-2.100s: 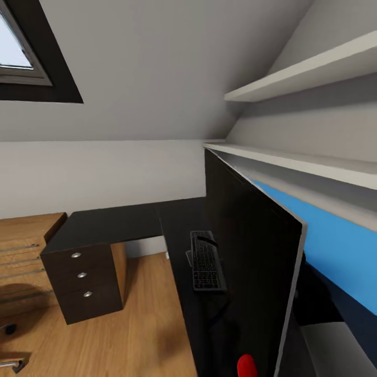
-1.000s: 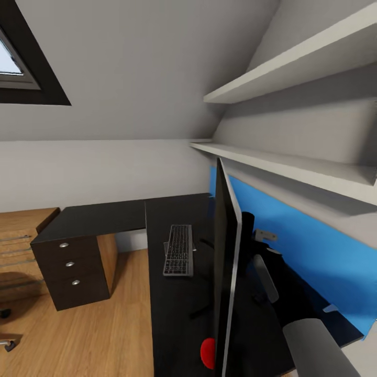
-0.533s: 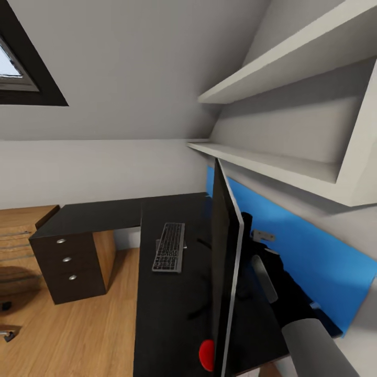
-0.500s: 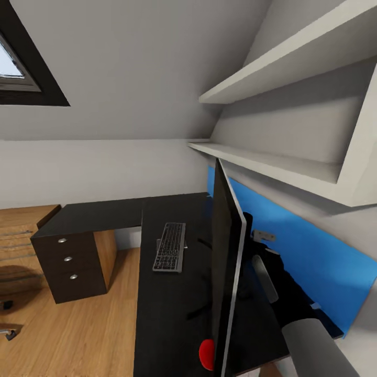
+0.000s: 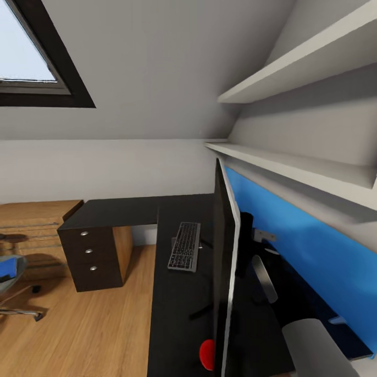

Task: In the bedroom, organize the workspace by keeping the computer under the desk, ensuring the monitor is on the desk, placing the keyboard on the desk next to the monitor, placing the mouse on the desk next to the keyboard, moving the folder from the swivel chair onto the desk next to the mouse, stacking the notebook on top of the folder with the pen on top of the notebook, and positioning the swivel chair next to the desk.

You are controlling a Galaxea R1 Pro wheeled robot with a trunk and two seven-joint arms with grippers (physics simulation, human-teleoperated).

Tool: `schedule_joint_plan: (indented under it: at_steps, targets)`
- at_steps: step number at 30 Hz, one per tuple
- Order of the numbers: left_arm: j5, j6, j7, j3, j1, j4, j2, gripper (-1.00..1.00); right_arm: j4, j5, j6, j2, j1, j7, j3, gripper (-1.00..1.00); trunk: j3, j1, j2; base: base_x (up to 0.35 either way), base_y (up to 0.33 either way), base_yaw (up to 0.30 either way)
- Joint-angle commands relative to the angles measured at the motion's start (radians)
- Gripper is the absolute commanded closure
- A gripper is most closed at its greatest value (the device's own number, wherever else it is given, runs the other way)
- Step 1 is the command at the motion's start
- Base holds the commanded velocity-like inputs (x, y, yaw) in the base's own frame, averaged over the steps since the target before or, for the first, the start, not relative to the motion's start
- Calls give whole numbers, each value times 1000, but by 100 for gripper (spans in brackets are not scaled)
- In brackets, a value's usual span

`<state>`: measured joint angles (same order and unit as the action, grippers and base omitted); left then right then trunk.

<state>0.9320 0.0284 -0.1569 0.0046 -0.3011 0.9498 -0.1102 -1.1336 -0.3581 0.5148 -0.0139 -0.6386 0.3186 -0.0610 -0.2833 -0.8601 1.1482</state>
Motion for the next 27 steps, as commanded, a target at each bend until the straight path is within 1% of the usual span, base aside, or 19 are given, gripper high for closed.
schedule_joint_plan:
  at_steps: [1, 7, 13, 19, 22, 27]
  targets:
    - [8, 3, -5, 0, -1, 3, 0, -100, -2, -1, 4, 0, -1, 10, -2, 100, -1, 0, 1, 0, -1, 109]
    - [4, -3, -9, 0, 0, 3, 1, -100, -2, 1, 4, 0, -1, 10, -3, 100, -1, 0, 1, 11, -31, 42]
    - [-3, -5, -14, -2, 0, 3, 1, -100, 4, 1, 4, 0, -1, 10, -3, 100, -1, 0, 1, 139, -229, 5]
    - [0, -6, -6, -2, -1, 3, 0, -100, 12, 1, 4, 0, -1, 10, -3, 100, -1, 0, 1, 151, -222, 1]
    - [5, -7, -3, -1, -2, 3, -2, -100, 13, 1, 4, 1, -1, 10, -2, 100, -1, 0, 1, 45, -64, 0]
    - [2, -9, -7, -1, -12, 2, 0, -100, 14, 1, 4, 2, -1, 8, -2, 100, -1, 0, 1, 8, -12, 0]
